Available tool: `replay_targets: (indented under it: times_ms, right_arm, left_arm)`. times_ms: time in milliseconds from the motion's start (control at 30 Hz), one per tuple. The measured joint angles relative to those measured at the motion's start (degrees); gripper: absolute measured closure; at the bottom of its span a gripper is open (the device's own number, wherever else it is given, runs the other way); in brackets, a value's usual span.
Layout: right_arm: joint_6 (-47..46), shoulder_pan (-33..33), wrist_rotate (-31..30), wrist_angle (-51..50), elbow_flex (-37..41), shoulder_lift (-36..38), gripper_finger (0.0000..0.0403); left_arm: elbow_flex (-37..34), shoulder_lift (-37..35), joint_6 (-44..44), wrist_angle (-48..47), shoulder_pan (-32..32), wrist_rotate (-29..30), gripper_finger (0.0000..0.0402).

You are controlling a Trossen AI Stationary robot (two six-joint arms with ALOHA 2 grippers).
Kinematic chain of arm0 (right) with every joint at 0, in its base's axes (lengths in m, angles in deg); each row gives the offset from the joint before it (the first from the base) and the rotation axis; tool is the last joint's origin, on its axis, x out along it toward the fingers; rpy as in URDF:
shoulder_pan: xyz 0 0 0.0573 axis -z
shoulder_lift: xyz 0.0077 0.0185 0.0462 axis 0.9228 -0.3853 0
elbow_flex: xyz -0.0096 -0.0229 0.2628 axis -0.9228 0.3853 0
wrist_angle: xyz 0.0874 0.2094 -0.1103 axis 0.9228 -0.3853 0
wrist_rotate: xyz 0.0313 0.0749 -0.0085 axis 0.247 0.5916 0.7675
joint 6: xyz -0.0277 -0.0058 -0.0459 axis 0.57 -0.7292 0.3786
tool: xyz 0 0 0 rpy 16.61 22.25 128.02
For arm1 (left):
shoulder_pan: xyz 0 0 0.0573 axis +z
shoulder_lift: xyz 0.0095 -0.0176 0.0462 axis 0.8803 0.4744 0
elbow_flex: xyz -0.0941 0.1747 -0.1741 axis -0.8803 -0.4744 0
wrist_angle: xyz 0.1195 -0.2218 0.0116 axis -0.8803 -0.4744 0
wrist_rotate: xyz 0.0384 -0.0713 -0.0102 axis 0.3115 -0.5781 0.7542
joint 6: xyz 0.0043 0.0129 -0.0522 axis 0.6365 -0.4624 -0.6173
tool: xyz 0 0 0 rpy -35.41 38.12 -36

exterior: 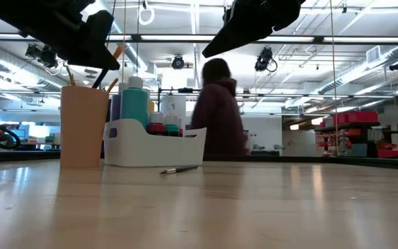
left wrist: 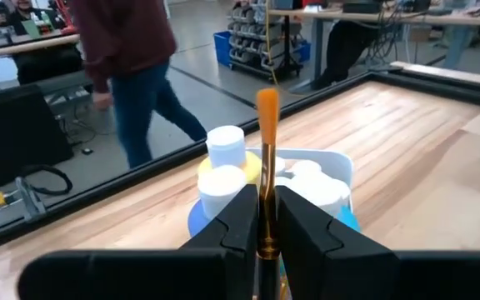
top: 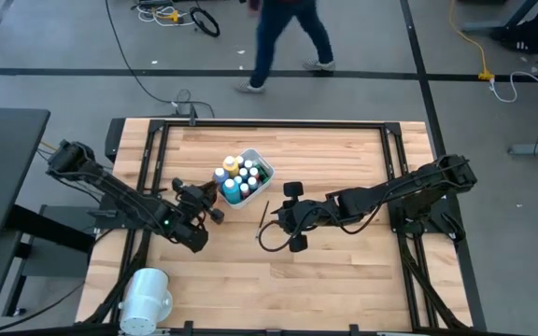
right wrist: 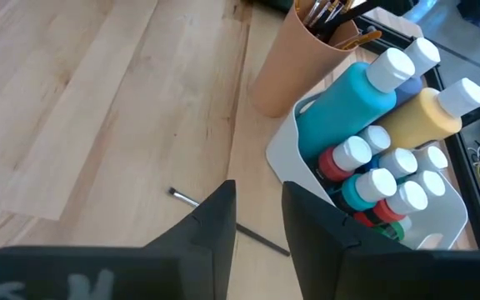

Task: Pick & Place Paint Supplies
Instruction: Put the black gold paintbrush into the orange cup

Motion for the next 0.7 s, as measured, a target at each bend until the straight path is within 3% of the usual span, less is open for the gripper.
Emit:
replay_targets:
  times_ms: [533,700]
  right_arm:
    - [-0.01,0.00,0.14,-0.02,0.00,-0.04,0.0298]
    - [-1.57,0.16,6.31,-0.02,0.00,-0.04,0.0298]
  left_arm:
    - [0.00,0.00,3.04,0.05,4.07,-5.89,0.0309]
    - [1.18,0.00,7.36,0.58,3.95,-6.00,0.0299]
